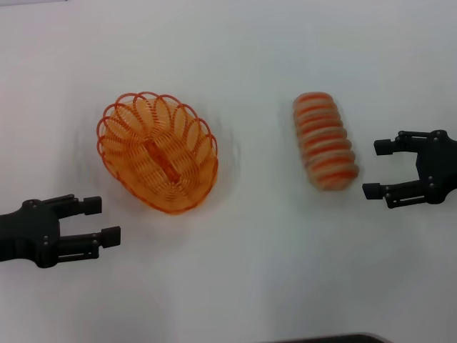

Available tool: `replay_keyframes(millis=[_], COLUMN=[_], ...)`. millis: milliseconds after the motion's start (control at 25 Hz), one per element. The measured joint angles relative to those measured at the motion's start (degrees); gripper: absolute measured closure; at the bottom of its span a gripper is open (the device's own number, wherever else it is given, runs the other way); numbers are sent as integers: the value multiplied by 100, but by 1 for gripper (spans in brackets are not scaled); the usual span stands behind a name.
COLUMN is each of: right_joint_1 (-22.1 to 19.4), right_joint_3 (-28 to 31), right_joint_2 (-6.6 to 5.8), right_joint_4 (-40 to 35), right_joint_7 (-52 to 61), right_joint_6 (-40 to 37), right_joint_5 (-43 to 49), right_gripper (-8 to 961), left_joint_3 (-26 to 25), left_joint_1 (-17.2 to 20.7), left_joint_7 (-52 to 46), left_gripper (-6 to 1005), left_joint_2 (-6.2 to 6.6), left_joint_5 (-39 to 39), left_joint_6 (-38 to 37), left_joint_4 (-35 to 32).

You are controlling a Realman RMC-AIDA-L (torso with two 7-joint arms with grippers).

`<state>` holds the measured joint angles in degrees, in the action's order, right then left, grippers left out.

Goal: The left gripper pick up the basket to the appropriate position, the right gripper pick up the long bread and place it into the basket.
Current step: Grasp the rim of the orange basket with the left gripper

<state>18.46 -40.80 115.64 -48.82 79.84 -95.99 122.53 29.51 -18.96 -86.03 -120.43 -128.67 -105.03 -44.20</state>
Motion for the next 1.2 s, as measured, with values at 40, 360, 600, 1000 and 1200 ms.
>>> replay_keyframes(millis=[40,360,600,1000,1200], right_joint_1=[3,8,11,94,184], right_joint_3=[2,16,46,206,304], right_joint_2=[0,3,3,2,3], right_joint_4=[-3,-5,-3,-5,16], right_joint_7=[7,18,21,82,121], right_joint_6=[1,20,23,-17,-30], right_joint_5=[1,7,8,-20,-24], right_gripper=[8,9,8,8,8], left_joint_3=[1,2,-35,-569,-757], left_joint_1=[-3,-22,-78,-525,-921], left_joint_7=[-1,-10,-76,-787,-1521], left_gripper=[155,156,156,155,155], left_joint_2=[2,11,11,35,52], left_joint_5=[0,14,36,87,88], left_joint_6=[0,3,36,692,1716], left_joint_4=[0,0,0,-14,-33])
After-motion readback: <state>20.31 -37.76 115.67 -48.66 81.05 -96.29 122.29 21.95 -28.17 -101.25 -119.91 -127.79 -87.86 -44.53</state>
